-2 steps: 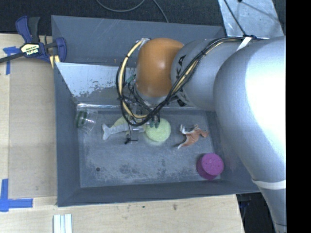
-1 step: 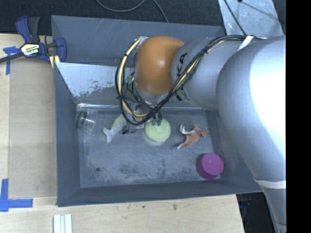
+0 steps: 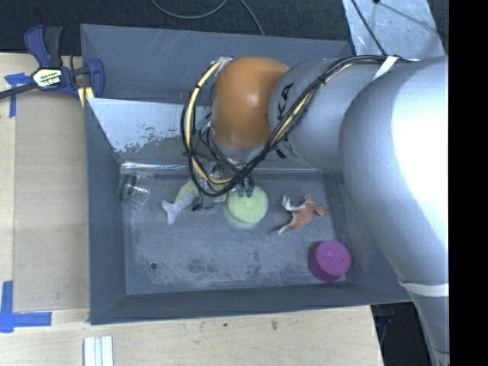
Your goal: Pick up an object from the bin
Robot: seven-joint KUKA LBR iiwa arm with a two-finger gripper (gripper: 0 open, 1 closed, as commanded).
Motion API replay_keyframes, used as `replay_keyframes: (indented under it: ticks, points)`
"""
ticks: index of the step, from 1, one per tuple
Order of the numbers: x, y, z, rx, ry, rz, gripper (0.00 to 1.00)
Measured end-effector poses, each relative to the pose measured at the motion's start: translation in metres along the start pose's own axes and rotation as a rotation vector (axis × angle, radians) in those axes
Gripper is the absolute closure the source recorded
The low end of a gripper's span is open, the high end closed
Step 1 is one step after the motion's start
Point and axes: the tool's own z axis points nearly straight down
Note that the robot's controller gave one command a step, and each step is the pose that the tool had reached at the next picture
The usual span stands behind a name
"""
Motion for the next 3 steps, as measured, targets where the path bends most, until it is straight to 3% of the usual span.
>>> replay_keyframes:
  ticks: [2, 3]
  points:
    - [0.003, 0.0, -0.019, 0.0, 0.01, 0.0, 1.0]
    - [0.001, 0.0, -0.036, 0.0, 0.006, 0.0, 1.0]
